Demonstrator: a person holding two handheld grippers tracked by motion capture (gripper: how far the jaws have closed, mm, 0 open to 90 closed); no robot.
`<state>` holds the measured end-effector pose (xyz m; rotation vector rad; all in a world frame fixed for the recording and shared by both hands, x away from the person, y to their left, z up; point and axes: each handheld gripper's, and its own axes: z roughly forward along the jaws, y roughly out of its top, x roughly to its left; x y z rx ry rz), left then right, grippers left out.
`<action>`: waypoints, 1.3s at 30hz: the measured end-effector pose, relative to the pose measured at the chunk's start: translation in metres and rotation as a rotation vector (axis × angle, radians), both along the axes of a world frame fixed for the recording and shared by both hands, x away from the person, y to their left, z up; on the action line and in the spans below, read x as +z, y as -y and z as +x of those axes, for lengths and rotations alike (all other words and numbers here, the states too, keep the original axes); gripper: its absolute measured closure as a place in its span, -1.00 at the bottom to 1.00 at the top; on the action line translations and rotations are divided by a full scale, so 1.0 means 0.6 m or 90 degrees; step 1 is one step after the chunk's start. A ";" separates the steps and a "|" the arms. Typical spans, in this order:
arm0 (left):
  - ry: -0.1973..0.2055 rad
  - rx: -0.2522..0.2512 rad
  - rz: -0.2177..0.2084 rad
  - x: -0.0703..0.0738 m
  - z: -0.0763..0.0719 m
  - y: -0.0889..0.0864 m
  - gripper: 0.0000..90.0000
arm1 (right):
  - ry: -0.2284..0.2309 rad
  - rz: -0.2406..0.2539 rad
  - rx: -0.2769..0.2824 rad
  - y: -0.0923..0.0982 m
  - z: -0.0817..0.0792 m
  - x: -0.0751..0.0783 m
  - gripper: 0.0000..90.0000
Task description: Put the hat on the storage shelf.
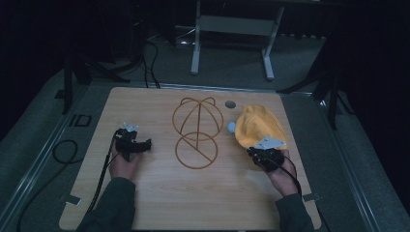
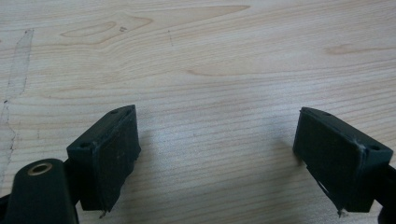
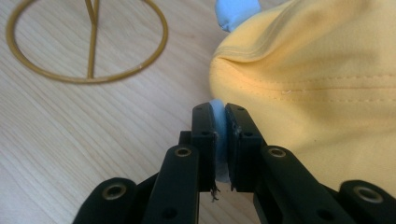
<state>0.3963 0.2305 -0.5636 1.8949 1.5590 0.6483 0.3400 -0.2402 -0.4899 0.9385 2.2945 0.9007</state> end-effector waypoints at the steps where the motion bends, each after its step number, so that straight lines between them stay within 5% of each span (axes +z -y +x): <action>1: 0.000 0.000 0.000 0.000 0.000 0.000 -0.68 | 0.002 0.002 0.001 0.000 0.000 0.004 0.85; 17: 0.001 0.001 -0.001 0.000 0.000 0.000 -0.68 | 0.059 0.061 0.001 0.018 -0.016 0.093 0.85; 32: 0.001 0.001 -0.001 0.000 0.000 0.000 -0.68 | 0.087 0.115 -0.036 0.062 -0.029 0.123 0.84; 39: 0.001 0.001 -0.001 0.000 0.000 0.000 -0.68 | 0.055 0.079 -0.040 0.071 -0.027 0.111 0.71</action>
